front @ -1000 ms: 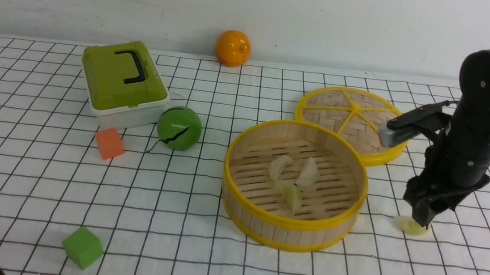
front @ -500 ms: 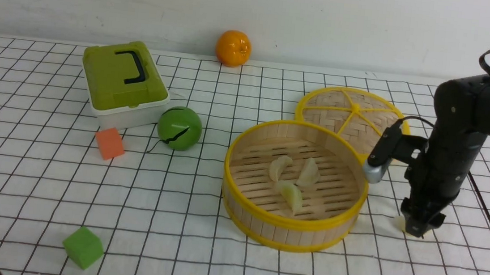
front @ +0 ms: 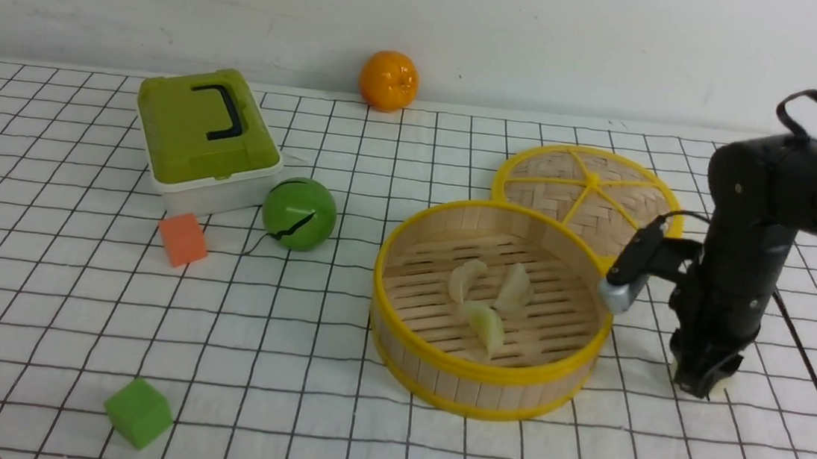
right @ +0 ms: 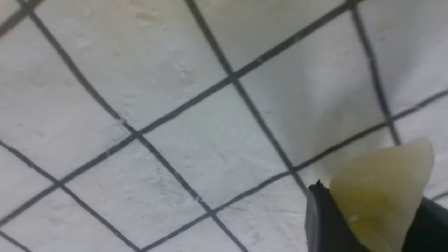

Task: Put the dumplings into the steamer on the table with the white tablecloth.
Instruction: 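Reach for and grasp a dumpling lying on the table beside the steamer, then place the dumpling in the bamboo steamer basket with the right gripper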

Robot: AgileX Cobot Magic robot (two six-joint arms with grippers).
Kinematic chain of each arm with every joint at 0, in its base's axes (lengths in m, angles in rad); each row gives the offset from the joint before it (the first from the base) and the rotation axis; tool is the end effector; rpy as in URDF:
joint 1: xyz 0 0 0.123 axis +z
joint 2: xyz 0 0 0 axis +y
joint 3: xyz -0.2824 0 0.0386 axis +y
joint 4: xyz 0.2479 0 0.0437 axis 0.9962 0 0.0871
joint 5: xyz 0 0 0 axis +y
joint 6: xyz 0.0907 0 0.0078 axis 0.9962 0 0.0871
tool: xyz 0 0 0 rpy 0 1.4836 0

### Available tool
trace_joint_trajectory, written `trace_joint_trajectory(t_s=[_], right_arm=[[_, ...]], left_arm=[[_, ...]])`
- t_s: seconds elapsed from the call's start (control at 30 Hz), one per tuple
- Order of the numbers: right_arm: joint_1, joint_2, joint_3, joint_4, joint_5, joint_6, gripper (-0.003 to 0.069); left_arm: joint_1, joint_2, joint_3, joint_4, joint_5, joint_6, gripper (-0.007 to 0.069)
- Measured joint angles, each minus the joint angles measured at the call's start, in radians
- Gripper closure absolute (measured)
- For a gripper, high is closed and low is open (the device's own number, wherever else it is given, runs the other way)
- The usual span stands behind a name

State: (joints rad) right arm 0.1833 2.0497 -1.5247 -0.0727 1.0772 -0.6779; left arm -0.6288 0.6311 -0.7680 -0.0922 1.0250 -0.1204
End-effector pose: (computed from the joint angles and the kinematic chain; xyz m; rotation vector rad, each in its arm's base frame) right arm 0.4001 0.0682 0.1787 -1.3403 2.7965 -0.1189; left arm 0.0747 -0.0632 0.3328 0.5896 2.3458 -0.4692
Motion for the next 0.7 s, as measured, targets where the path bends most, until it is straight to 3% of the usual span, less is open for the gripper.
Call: trace_joint_trajectory(t_s=[0.13, 0.17, 0.2, 0.33, 0.5, 0.7], right_arm=[[0.033, -0.064, -0.082, 0.046, 0.045, 0.136, 0.0454], [0.062, -0.104, -0.127, 0.083, 0.057, 0.236, 0.0454], [0.066, -0.107, -0.131, 0.089, 0.057, 0.236, 0.0454], [0.169, -0.145, -0.183, 0.176, 0.062, 0.440, 0.0454], [0.238, -0.071, -0.183, 0.182, 0.015, 0.538, 0.0454], [0.253, 0.028, -0.182, 0.181, -0.094, 0.654, 0.0450]], left_arm=[[0.000, 0.000, 0.000, 0.019, -0.013, 0.000, 0.0573], [0.000, 0.000, 0.000, 0.028, -0.030, 0.000, 0.0574], [0.000, 0.000, 0.000, 0.028, -0.033, 0.000, 0.0574], [0.000, 0.000, 0.000, 0.035, -0.085, 0.000, 0.0571], [0.000, 0.000, 0.000, 0.037, -0.096, 0.000, 0.0570], [0.000, 0.000, 0.000, 0.037, -0.065, 0.000, 0.0567]])
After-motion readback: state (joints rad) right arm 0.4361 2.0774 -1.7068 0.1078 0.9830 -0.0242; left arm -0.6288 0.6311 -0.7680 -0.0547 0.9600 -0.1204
